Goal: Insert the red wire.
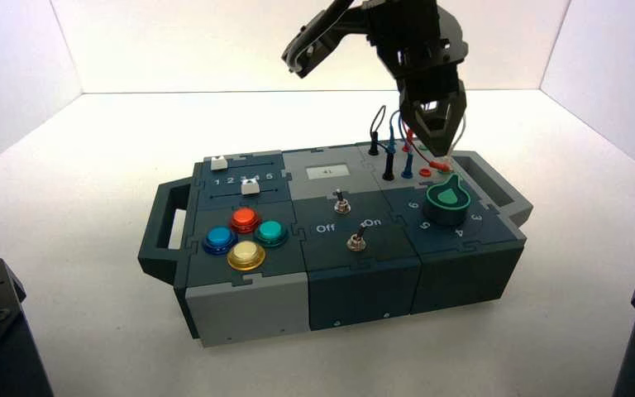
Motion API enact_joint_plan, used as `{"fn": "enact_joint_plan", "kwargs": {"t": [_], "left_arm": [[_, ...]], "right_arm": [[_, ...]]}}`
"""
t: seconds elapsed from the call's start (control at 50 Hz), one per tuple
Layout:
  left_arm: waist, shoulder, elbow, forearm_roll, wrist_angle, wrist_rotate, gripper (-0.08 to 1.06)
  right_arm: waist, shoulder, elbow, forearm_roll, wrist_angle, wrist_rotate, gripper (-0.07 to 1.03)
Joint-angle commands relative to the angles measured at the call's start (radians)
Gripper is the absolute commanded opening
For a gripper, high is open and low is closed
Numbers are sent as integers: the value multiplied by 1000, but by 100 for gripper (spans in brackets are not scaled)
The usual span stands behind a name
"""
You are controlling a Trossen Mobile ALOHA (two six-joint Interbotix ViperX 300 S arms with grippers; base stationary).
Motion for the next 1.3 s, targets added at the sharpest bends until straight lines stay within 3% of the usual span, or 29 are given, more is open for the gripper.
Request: {"fn": "enact_joint_plan", "kwargs": {"t": [0.02, 1.3], "left_arm": [[6, 17, -29, 0, -14, -2, -3], [5, -6, -31, -2, -14, -2, -3]], "right_arm": [[6, -3, -23, -3, -9, -2, 41], [0, 49, 2, -71, -29, 25, 44]]}}
